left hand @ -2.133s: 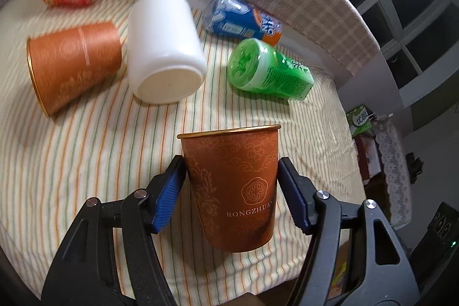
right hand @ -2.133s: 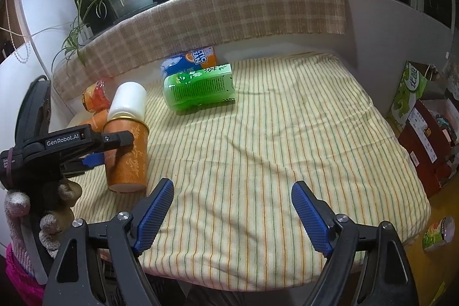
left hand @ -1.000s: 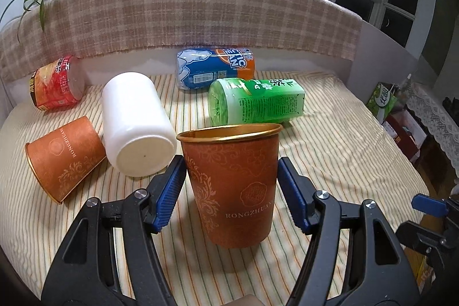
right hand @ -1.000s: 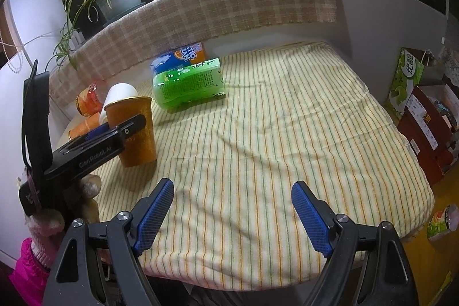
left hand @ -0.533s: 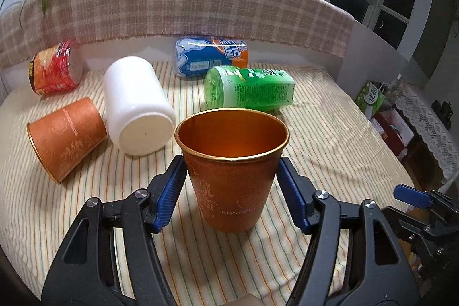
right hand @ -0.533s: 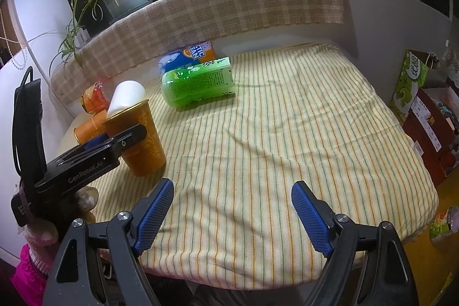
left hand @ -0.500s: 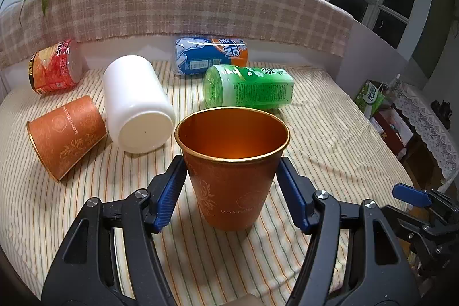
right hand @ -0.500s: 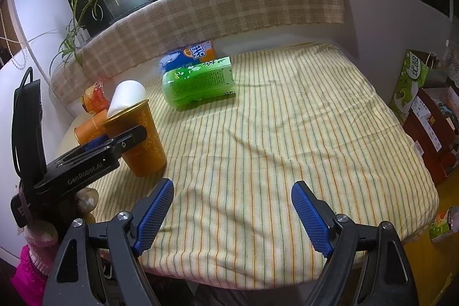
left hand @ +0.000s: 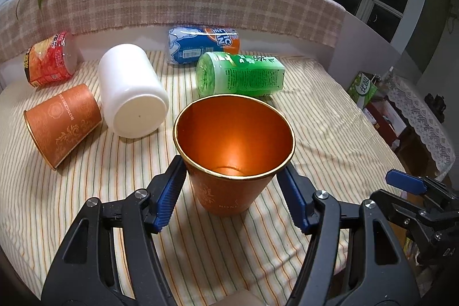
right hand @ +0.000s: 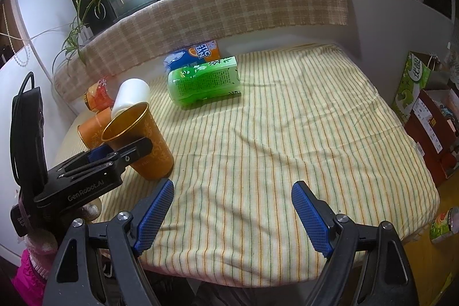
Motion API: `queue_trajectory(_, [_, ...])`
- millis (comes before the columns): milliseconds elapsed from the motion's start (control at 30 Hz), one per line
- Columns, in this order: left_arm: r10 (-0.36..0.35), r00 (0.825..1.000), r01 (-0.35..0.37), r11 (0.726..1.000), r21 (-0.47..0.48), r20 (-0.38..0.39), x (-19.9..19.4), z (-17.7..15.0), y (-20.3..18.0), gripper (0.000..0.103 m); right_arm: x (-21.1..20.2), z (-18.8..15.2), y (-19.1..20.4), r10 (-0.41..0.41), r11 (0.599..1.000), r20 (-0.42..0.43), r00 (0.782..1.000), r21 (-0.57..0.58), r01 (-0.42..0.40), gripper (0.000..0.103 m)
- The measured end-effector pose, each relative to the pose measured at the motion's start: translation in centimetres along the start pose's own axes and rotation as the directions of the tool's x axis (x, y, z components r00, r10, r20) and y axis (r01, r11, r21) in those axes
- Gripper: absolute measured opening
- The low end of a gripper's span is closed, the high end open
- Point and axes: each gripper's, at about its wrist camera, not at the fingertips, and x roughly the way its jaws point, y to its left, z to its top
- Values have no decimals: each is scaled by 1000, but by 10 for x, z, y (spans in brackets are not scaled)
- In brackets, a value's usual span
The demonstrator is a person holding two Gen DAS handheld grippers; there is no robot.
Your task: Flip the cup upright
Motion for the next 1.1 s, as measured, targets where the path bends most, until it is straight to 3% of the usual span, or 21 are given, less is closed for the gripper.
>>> queue_trajectory(133, [-13, 1000, 13, 1000, -4, -9, -2, -2, 0, 80, -1, 0, 2, 2, 1000, 2, 1000, -5, -2, 86])
queue_trajectory(433, [-18, 999, 18, 1000, -3, -41, -13, -14, 5, 81, -7, 1, 7, 11, 1000, 17, 1000, -18, -10, 86])
queue_trajectory(633, [59, 998, -59, 998, 6, 26, -41, -23, 11, 81, -13, 1, 12, 8, 999, 48, 999, -33, -7, 87])
queue_trajectory(800, [151, 978, -154, 988, 11, 147, -80, -22, 8, 83, -19, 3, 20, 1, 999, 87, 996, -55, 4, 90])
queue_trajectory(900, [182, 958, -188, 982, 8, 222, -101, -21, 5, 101, -23, 4, 26, -4, 997, 113, 994, -72, 12, 91])
queue_trajectory(1000, [208, 938, -217, 976, 1, 278, -119, -19, 1, 101, -26, 5, 31, -8, 996, 135, 991, -89, 20, 93])
queue_trajectory(1100, [215, 932, -222, 975, -9, 292, -126, -16, 2, 101, -28, 5, 35, -7, 995, 148, 989, -101, 23, 96])
